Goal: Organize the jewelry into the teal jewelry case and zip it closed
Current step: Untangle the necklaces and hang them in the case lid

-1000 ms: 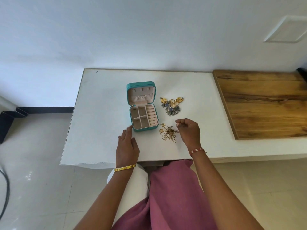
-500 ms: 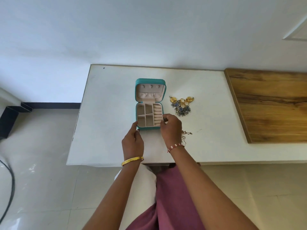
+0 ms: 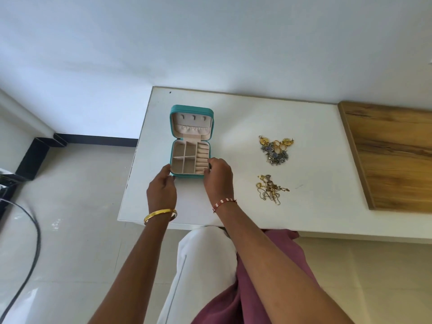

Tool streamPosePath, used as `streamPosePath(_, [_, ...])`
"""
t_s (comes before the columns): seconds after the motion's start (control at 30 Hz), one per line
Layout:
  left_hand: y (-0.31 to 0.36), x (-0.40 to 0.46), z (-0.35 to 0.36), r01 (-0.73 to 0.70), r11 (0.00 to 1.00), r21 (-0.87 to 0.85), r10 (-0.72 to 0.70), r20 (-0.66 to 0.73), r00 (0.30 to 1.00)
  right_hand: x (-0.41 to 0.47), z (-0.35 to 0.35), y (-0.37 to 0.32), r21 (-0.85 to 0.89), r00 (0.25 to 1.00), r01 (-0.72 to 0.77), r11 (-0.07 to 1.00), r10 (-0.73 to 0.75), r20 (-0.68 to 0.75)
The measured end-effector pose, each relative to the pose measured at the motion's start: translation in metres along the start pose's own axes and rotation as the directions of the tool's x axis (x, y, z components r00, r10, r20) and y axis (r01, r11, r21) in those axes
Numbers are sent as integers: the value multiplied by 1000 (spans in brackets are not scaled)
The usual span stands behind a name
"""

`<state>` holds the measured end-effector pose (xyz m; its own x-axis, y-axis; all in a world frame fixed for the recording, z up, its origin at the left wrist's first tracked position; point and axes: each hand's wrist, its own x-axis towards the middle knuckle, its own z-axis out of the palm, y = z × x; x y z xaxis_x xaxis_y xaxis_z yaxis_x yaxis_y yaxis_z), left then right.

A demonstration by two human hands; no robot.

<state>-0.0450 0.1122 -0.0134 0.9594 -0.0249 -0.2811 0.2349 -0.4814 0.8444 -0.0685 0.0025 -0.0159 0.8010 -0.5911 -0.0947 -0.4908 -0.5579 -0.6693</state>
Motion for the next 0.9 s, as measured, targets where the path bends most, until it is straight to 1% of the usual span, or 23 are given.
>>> streamPosePath(0.07, [2,-4,1,-6,1000,21,7,-29,1000,1,-6,1,27,1000,3,1000,-3,14])
streamPosePath(0.17, [5,-18,10,-44,998,44,50,-120,991,-4,-24,9,135,999,1,991,6,-52])
streamPosePath(0.23, [9,-34,20,-77,997,-2,76,-165,983,-10,-40,24,178,994,-9,984,28,-104])
streamPosePath(0.27, [10,-42,27,-97,995,-29,91,-165,982,-13,-48,35,191,990,-24,981,49,-128])
streamPosePath(0.33, [13,-57,42,-139,989,-58,131,-115,985,-21,-65,60,218,979,-77,973,115,-171])
streamPosePath(0.47, [18,-83,75,-194,979,-66,199,90,976,-39,-93,112,244,929,-219,945,278,-243])
streamPosePath(0.57, [23,-98,98,-190,981,-44,195,242,951,-44,-103,138,227,909,-275,934,330,-255])
streamPosePath(0.63, [24,-104,107,-188,982,-18,184,305,934,-41,-105,146,186,917,-284,941,323,-233])
streamPosePath(0.7, [26,-107,115,-207,978,12,190,347,919,-36,-105,149,109,936,-273,956,290,-201])
streamPosePath(0.77, [27,-109,119,-232,972,37,203,369,907,-31,-104,150,26,950,-256,966,256,-179])
streamPosePath(0.9, [27,-109,122,-247,966,77,199,389,900,-26,-100,149,-201,975,-180,963,147,-169])
